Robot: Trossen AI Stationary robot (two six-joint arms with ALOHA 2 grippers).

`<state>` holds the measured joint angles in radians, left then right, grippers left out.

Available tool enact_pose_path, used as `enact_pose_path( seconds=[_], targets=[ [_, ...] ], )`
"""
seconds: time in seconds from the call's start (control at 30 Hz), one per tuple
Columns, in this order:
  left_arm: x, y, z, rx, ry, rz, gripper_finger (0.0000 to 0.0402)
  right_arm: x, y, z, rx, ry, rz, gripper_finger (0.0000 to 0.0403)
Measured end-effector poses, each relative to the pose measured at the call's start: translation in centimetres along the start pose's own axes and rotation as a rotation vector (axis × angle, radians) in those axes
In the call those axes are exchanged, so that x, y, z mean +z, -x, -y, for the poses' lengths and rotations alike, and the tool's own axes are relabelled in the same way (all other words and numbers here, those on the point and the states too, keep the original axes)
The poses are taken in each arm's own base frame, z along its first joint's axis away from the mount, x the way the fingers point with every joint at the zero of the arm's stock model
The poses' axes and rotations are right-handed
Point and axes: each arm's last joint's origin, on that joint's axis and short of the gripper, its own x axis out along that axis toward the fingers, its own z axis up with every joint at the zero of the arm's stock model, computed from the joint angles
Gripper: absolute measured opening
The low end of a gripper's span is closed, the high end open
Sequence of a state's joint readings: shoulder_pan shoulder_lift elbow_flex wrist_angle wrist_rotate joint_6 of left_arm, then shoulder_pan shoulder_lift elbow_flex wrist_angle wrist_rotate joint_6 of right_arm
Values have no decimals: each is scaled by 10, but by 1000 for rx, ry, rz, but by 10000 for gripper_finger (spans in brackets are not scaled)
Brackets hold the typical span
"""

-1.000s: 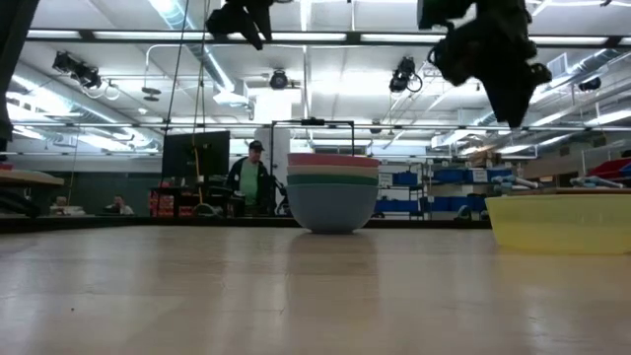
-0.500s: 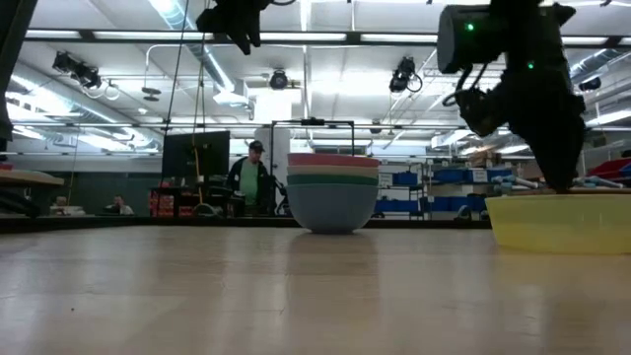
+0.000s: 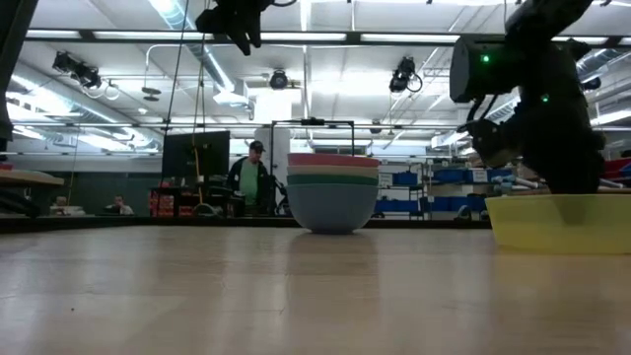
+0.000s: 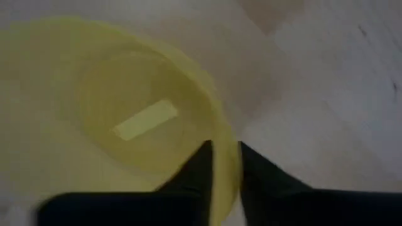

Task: Nest bowls inside each other
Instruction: Stack the yellow bowl on top of the green bowl

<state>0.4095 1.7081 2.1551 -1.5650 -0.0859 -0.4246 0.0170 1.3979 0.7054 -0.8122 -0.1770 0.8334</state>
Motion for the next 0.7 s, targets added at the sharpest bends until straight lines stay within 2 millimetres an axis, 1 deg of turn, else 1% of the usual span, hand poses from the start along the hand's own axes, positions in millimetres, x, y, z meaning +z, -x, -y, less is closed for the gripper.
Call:
enact_pose_path(
  seconds=[0.03, 0.07, 0.2, 0.27, 0.4, 0.47, 0.53, 0.6, 0.7],
  targets=[
    [0, 0, 0, 0, 0, 0, 136, 1, 2, -2, 9, 20, 3, 31],
    [0, 0, 0, 0, 0, 0, 136, 3, 6, -5, 23, 45, 11, 16],
    [0, 0, 0, 0, 2, 0, 136, 6, 26, -14, 10, 86, 8, 3],
    [0, 0, 0, -4, 11, -3, 136, 9, 45, -21, 3, 119, 34, 2],
    [-1, 0, 1, -8, 21, -9, 136, 18, 93, -39, 21, 204, 147, 1],
    [-1, 0, 2, -9, 20, -9, 136, 30, 118, -46, 56, 230, 245, 1],
    [-1, 0, 2, -10, 20, -10, 136, 45, 136, -47, 64, 231, 314, 1],
    [-1, 0, 2, -11, 24, -7, 136, 65, 148, -46, 62, 227, 363, 1],
    [-1, 0, 2, -12, 59, -8, 136, 100, 158, -44, 46, 235, 396, 0]
  ],
)
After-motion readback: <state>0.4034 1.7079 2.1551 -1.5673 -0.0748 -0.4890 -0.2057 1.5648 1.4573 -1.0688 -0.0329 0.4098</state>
